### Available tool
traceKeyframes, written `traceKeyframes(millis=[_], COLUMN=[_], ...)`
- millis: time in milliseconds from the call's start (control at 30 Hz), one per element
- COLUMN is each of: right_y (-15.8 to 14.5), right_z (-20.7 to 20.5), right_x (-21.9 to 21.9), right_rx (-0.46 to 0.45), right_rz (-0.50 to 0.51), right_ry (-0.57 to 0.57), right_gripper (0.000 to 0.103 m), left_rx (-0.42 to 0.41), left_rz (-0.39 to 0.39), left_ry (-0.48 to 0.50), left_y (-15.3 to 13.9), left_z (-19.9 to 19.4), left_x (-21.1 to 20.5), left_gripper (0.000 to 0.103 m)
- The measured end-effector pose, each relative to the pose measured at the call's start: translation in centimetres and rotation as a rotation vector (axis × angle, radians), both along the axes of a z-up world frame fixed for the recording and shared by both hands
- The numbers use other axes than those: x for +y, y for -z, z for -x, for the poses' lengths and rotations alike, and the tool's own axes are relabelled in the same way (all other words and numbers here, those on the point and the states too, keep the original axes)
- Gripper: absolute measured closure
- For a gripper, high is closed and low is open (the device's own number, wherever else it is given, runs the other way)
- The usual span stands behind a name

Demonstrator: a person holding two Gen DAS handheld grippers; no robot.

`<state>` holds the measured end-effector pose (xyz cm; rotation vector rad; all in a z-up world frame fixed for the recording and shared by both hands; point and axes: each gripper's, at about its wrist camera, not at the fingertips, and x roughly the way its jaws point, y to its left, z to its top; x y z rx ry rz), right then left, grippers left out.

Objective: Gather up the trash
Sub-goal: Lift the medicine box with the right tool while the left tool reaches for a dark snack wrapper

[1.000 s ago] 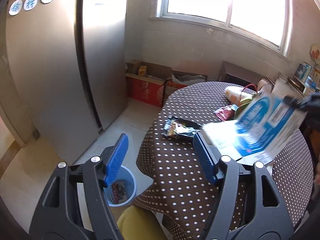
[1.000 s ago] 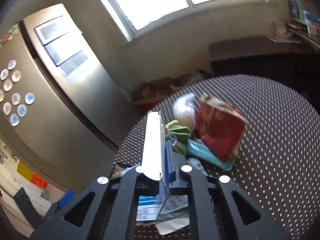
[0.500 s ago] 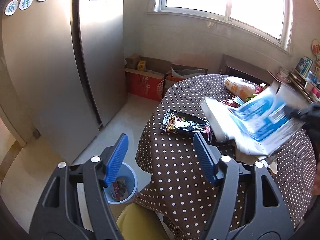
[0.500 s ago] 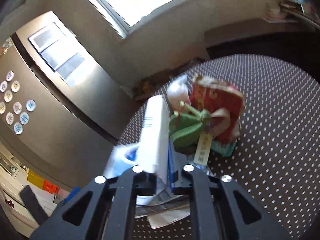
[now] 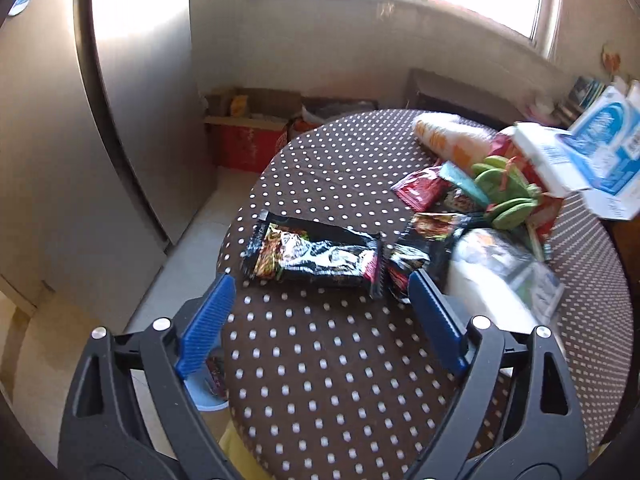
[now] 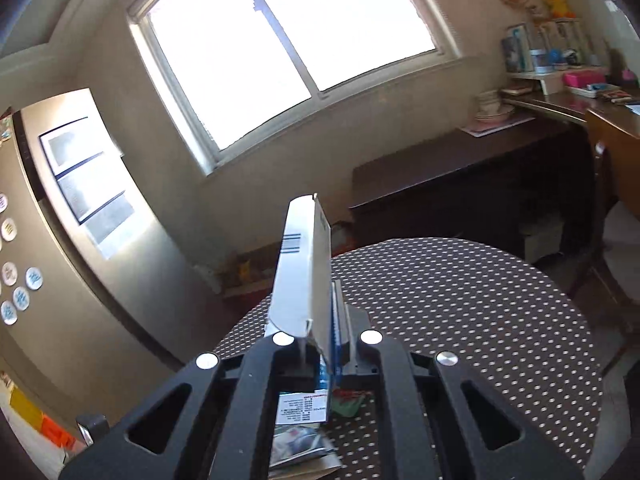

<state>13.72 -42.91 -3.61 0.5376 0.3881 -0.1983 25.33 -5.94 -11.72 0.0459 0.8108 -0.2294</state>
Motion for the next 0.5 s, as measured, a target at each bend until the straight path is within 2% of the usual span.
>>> traceKeyframes(millis=[133,267,300,333,400,467,500], right_y=[0.8,1.5,1.7,1.7,1.9,2.2,2.2], right_z=[0.7,1.1,1.0,0.9,0.8,0.7,0.6], right_x=[-1.8,-2.7,-2.8,-2.9,-2.7,-2.7,-2.5], right_rx=[0.015,0.026,0.031,0.033,0.037,0.041,0.042], right_rz=[-0.008,-0.007,-0.006,-0.009,-0.01,-0.008,-0.009], right_ry=[0.051,0.08,0.084,0.084,0.08,0.076,0.071], right_gripper=[0.098,0.098,0.098,0.098,0.098,0.098,0.098], left_rx=[0.074,0.082,0.072,0.065,0.064,0.067,0.066], left_rz=[-0.023,-0.021,-0.014,-0.007,-0.006,0.014,0.015], left_ry=[-0.008,-0.015,-0.021,-0.013,-0.012,-0.013,-0.015], left_y=[1.7,2.2,2.1,2.0,1.8,1.8,1.8], left_z=[-2.3,-3.4,-3.6,-3.7,-3.6,-3.8,-3.7], left_x=[-0.2,0.1,0.1,0.2,0.4,0.9,1.0], left_gripper=[0.016,0.017,0.027,0.051,0.081,0.087,0.094])
